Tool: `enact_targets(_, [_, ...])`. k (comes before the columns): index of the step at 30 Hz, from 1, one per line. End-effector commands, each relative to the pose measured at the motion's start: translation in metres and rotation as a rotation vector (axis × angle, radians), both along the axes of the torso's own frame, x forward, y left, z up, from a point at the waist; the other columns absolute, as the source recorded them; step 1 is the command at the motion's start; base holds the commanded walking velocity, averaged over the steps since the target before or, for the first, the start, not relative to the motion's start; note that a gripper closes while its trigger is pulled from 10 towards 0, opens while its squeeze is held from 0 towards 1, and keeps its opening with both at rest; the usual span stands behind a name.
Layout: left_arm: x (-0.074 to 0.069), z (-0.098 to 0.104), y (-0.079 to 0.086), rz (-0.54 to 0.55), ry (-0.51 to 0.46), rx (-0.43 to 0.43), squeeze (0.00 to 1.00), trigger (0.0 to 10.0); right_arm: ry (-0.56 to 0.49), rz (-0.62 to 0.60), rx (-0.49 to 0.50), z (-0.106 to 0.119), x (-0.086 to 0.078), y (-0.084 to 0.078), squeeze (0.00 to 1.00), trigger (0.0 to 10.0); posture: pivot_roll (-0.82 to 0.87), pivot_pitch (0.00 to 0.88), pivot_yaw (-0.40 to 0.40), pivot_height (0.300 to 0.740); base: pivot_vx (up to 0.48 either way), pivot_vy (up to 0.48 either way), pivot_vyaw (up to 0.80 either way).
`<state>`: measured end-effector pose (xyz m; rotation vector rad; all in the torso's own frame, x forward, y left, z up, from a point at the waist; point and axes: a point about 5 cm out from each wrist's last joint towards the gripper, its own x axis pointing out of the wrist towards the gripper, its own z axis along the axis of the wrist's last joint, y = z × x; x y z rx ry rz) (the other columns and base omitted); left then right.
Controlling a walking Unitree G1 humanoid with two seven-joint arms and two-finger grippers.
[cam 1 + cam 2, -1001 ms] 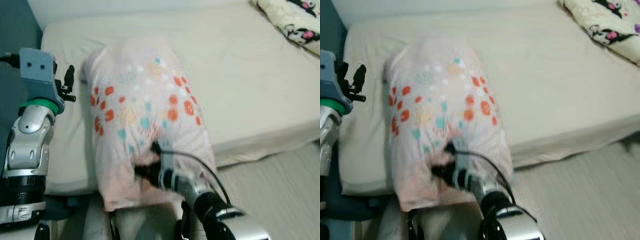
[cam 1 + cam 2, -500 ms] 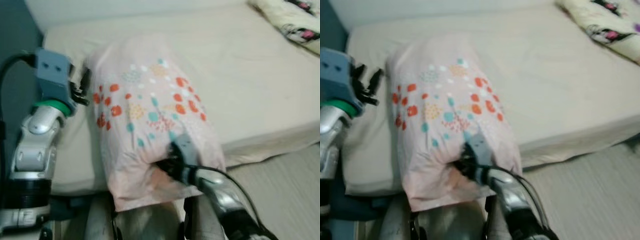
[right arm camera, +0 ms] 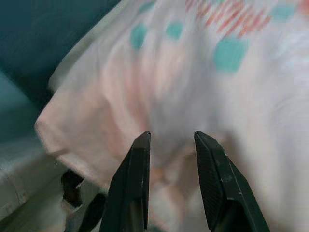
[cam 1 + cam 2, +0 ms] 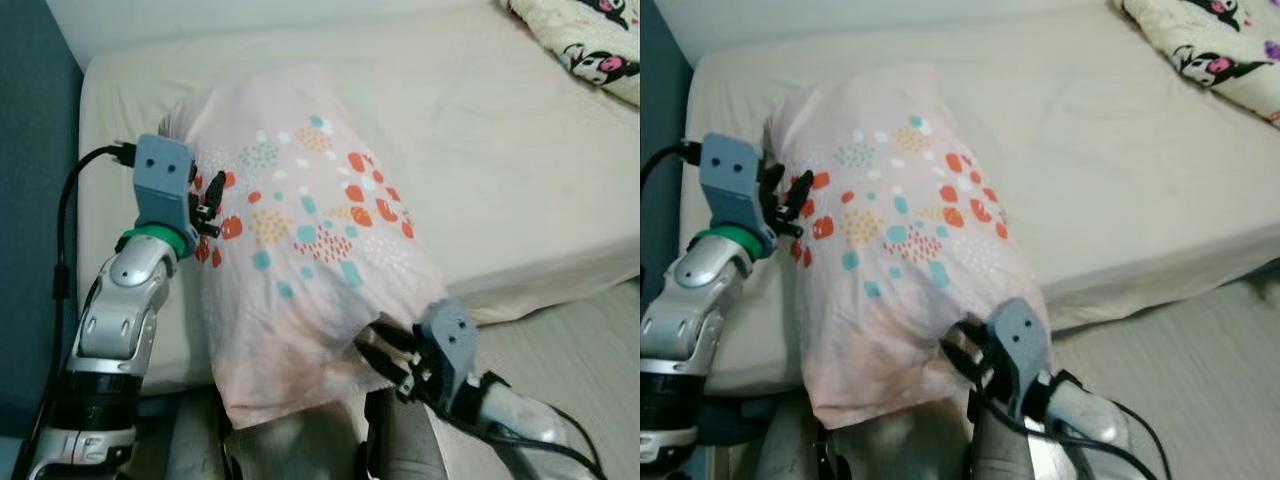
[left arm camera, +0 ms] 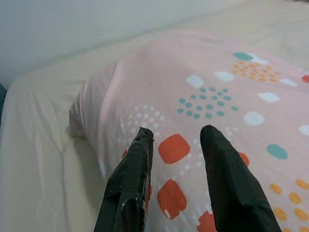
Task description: Clean up the room
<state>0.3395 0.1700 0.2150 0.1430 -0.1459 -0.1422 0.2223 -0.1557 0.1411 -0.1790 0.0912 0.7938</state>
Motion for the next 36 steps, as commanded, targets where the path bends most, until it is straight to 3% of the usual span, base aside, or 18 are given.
enact_targets(1, [0.001, -0.008, 0.0, 0.015, 0.038, 0.013, 0.0, 10.0, -0.072, -0.064, -0.017, 0.019, 0.002, -0.017, 0.0, 10.0, -0.08, 0.118, 0.083, 0.582, 0.0, 0.0, 0.0])
enact_targets(3, [0.002, -0.011, 0.0, 0.03, 0.056, 0.027, 0.0, 10.0, -0.125, -0.109, -0.034, 0.03, 0.004, -0.025, 0.0, 10.0, -0.08, 0.118, 0.083, 0.582, 0.0, 0.0, 0.0])
enact_targets(4, [0.002, -0.018, 0.002, 0.058, 0.099, 0.024, 0.0, 10.0, -0.211, -0.216, -0.046, 0.042, 0.014, -0.038, 0.0, 10.0, -0.09, 0.117, 0.087, 0.582, 0.0, 0.0, 0.0])
enact_targets(8, [0.003, -0.027, 0.004, 0.088, 0.147, 0.016, 0.0, 10.0, -0.287, -0.328, -0.046, 0.054, 0.022, -0.052, 0.0, 10.0, -0.09, 0.117, 0.087, 0.582, 0.0, 0.0, 0.0])
enact_targets(9, [0.001, -0.039, 0.009, 0.088, 0.216, -0.048, 0.0, 10.0, -0.341, -0.511, 0.013, 0.056, 0.041, -0.072, 0.0, 10.0, -0.07, 0.119, 0.089, 0.582, 0.0, 0.0, 0.0])
enact_targets(11, [0.001, -0.039, 0.009, 0.088, 0.216, -0.048, 0.0, 10.0, -0.341, -0.511, 0.013, 0.056, 0.041, -0.072, 0.0, 10.0, -0.07, 0.119, 0.089, 0.582, 0.0, 0.0, 0.0])
enact_targets(12, [-0.001, -0.048, 0.012, 0.085, 0.261, -0.095, 0.0, 10.0, -0.363, -0.631, 0.061, 0.056, 0.051, -0.084, 0.0, 10.0, -0.07, 0.119, 0.089, 0.582, 0.0, 0.0, 0.0])
enact_targets(13, [-0.004, -0.055, 0.019, 0.087, 0.291, -0.169, 1.0, 10.0, -0.372, -0.741, 0.162, 0.053, 0.067, -0.093, 1.0, 10.0, -0.05, 0.12, 0.08, 0.582, 0.0, 0.0, 0.0])
enact_targets(14, [-0.006, -0.058, 0.025, 0.095, 0.304, -0.22, 1.0, 10.0, -0.361, -0.792, 0.252, 0.049, 0.079, -0.096, 1.0, 10.0, -0.04, 0.121, 0.076, 0.582, 0.0, 0.0, 0.0])
enact_targets(15, [-0.006, -0.058, 0.025, 0.095, 0.304, -0.22, 1.0, 10.0, -0.361, -0.792, 0.252, 0.049, 0.079, -0.096, 1.0, 10.0, -0.04, 0.121, 0.076, 0.582, 0.0, 0.0, 0.0])
enact_targets(19, [-0.011, -0.056, 0.042, 0.092, 0.301, -0.349, 1.0, 10.0, -0.268, -0.787, 0.458, 0.038, 0.101, -0.091, 1.0, 10.0, -0.02, 0.124, 0.067, 0.582, 0.0, 0.0, 0.0])
enact_targets(22, [-0.022, -0.061, 0.049, -0.024, 0.354, -0.439, 1.0, 10.0, -0.184, -0.747, 0.57, 0.029, 0.117, -0.085, 1.0, 10.0, 0.0, 0.131, 0.063, 0.582, 0.0, 0.0, 0.0])
enact_targets(26, [-0.027, -0.065, 0.05, -0.065, 0.384, -0.467, 1.0, 10.0, -0.153, -0.713, 0.595, 0.027, 0.123, -0.081, 1.0, 10.0, 0.01, 0.135, 0.064, 0.582, 0.0, 0.0, 0.0])
enact_targets(30, [-0.043, -0.076, 0.047, -0.182, 0.466, -0.605, 1.0, 10.0, 0.019, -0.556, 0.654, 0.014, 0.141, -0.06, 1.0, 10.0, 0.05, 0.165, 0.049, 0.582, 0.0, 0.0, 0.0])
enact_targets(32, [-0.043, -0.076, 0.047, -0.182, 0.466, -0.605, 1.0, 10.0, 0.019, -0.556, 0.654, 0.014, 0.141, -0.06, 1.0, 10.0, 0.05, 0.165, 0.049, 0.582, 0.0, 0.0, 0.0])
enact_targets(34, [-0.049, -0.08, 0.045, -0.221, 0.492, -0.655, 1.0, 10.0, 0.077, -0.51, 0.618, 0.007, 0.143, -0.052, 1.0, 10.0, 0.05, 0.174, 0.044, 0.582, 0.0, 0.0, 0.0])
enact_targets(35, [-0.056, -0.086, 0.042, -0.247, 0.527, -0.688, 1.0, 10.0, 0.132, -0.482, 0.537, -0.003, 0.145, -0.045, 1.0, 10.0, 0.06, 0.185, 0.038, 0.582, 0.0, 0.0, 0.0])
enact_targets(36, [-0.066, -0.098, 0.031, -0.297, 0.586, -0.738, 1.0, 10.0, 0.197, -0.456, 0.407, -0.019, 0.144, -0.041, 0.15, 10.0, 0.07, 0.197, 0.034, 0.582, 0.0, 0.0, 0.0])
